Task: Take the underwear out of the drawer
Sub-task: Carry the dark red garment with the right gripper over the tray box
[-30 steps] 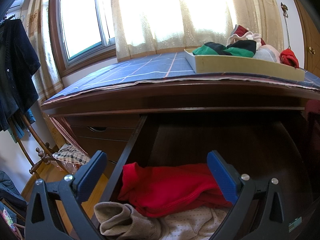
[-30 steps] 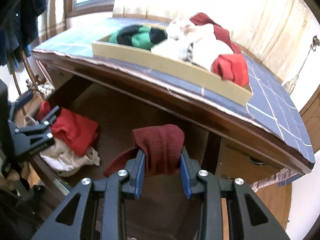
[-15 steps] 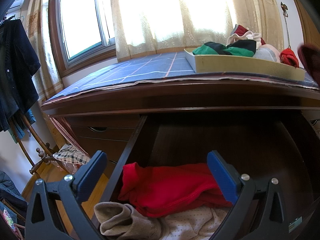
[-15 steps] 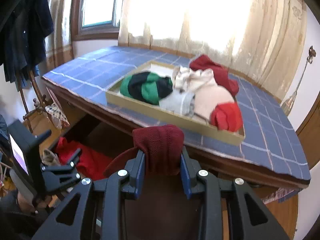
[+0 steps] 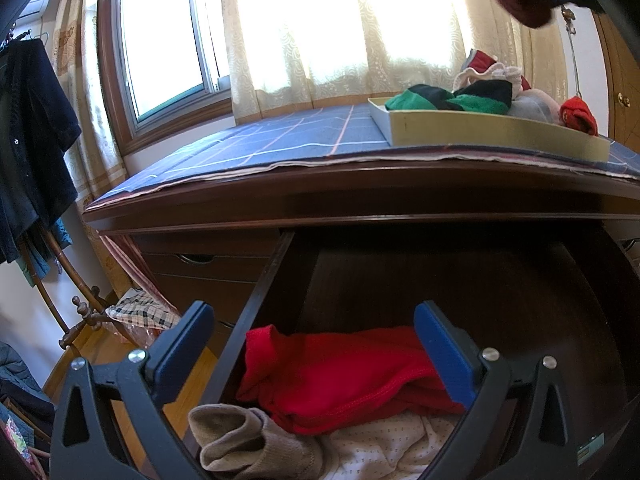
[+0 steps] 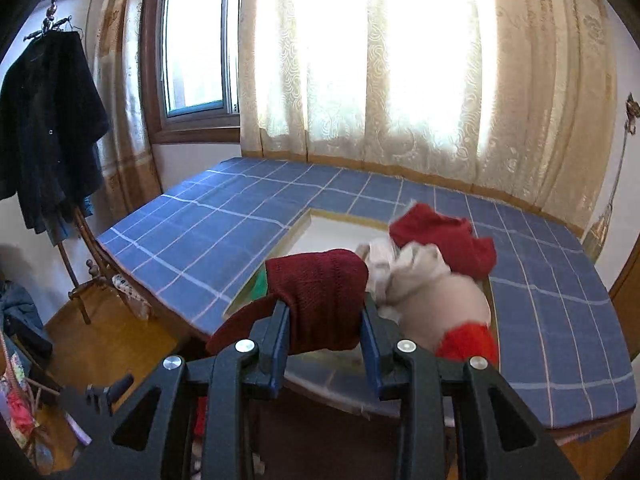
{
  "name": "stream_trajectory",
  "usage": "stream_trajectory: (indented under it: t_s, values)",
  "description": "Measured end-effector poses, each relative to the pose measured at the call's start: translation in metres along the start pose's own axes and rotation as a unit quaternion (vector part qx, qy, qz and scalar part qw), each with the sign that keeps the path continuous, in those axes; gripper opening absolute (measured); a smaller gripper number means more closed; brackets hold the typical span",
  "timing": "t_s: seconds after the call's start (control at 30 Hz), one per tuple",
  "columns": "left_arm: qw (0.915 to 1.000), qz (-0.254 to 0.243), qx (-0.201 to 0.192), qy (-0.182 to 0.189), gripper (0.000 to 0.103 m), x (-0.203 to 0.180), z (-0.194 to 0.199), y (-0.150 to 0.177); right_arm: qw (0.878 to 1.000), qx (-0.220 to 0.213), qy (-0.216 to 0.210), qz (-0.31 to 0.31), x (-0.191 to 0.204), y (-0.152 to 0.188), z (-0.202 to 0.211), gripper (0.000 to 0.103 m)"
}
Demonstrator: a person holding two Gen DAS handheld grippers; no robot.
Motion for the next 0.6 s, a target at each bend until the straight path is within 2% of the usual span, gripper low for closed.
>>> stream_trajectory:
  t_s: [0.17,0.33,0.6]
  values:
    - [1.0000,0.000,0.000,0.000,0.102,0.000,0.000,0.000,1.000,0.005,0.002,-0.002,0.007,-0.016,-0.043,0.034]
    - [1.0000,0.000,0.003,0.004,0.102,0.001,-0.001,-0.001,0.999,0.027,0.013,-0.012,0.008,-0.025,-0.095,0.034]
    - [0.9998,0.006,0.015,0.006,0.102,0.004,-0.007,-0.002,0.996,0.082,0.032,-0.030,0.010,-0.016,-0.168,0.034]
Point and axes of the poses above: each gripper's, at about its wrist camera, not at the fingertips, and z roughly against the way its jaws point, x to its left, y to its underside, the point moved 4 cm from there along -z, roughly the way its jaws point, and after that the axes turned 8 degrees about -x, right-handed, at the moved point
